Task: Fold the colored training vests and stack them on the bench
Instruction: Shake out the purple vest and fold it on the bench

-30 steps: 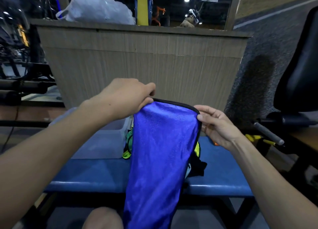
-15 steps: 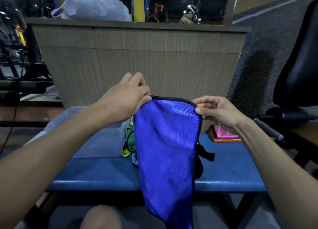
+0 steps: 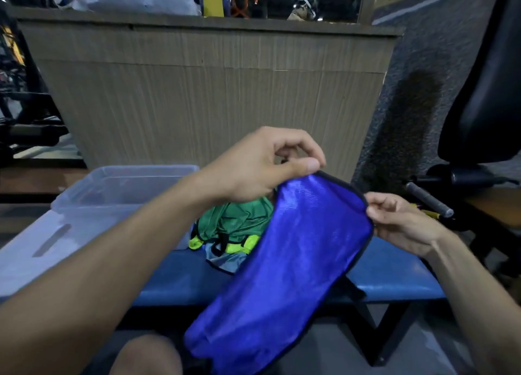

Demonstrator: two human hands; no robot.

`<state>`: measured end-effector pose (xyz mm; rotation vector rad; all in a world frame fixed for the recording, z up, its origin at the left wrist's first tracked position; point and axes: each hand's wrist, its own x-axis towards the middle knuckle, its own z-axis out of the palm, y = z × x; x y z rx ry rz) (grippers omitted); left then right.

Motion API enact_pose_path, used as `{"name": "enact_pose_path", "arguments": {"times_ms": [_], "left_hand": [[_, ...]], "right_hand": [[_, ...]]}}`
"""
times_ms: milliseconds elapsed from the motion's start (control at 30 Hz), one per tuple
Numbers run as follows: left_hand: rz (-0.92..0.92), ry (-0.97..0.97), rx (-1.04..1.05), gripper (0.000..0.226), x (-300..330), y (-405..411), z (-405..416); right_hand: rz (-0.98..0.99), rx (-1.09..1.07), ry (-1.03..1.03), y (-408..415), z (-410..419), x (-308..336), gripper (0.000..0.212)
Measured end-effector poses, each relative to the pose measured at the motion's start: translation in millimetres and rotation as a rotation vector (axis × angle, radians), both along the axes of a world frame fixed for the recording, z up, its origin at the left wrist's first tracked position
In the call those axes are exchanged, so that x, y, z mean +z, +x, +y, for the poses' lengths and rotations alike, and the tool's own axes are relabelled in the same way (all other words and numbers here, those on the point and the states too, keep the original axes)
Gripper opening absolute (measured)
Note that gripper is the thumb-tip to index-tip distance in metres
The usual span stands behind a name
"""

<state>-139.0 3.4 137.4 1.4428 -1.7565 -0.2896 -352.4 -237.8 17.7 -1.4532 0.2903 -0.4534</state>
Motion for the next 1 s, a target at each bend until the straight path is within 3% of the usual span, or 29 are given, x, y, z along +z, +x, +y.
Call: {"name": "enact_pose_path", "arguments": {"times_ms": [67,133,200,333,433,600,800,833,900,1000], "left_hand": [[0.184,0.03,-0.055,0.012,-9.9,-13.4,-10.1],[0.332,0.017,-0.082,0.012,-15.2,-21.5,-20.6],[0.468,-0.03,-0.087,0.011,-17.8,-21.5,-29.3],[0.597,-0.141,0.071,0.011,-29.2,4.8,-34.1],[0.62,-0.124,0.283,0.012,-54.4,39.1,-27.1],[0.525,0.118,0.599,0.014,-133.9,99.9,-1.0],[0.243,0.427,0.829,0.021,-221.8,155.9,30.0],[0.157,0.46,0.859,0.02,-228.8,161.6,33.0],[-0.192,0.592,0.853,0.02,-238.9,174.1,37.2],[-0.564,0.757,0.891,0.039,-239.6,172.5,34.6]], "right_hand": [[0.0,-0.045,-0.017,-22.7,-8.4,18.7,0.031],[-0.031,-0.112,-0.053,-31.0,-14.4,51.4,0.033],[-0.042,-0.222,-0.142,-17.3,-21.1,90.4,0.021],[0.015,-0.332,-0.532,71.2,-34.1,139.8,0.016],[0.026,-0.284,-0.808,163.4,-38.4,127.7,0.017],[0.209,-0.143,-1.125,295.6,-14.6,31.0,0.01],[0.274,-0.072,-1.087,361.9,26.9,-73.4,0.008],[0.281,-0.084,-1.101,366.6,31.2,-81.4,0.008],[0.284,-0.117,-1.156,372.3,39.5,-91.2,0.012],[0.2,-0.182,-1.22,362.8,42.0,-94.2,0.021]]}}
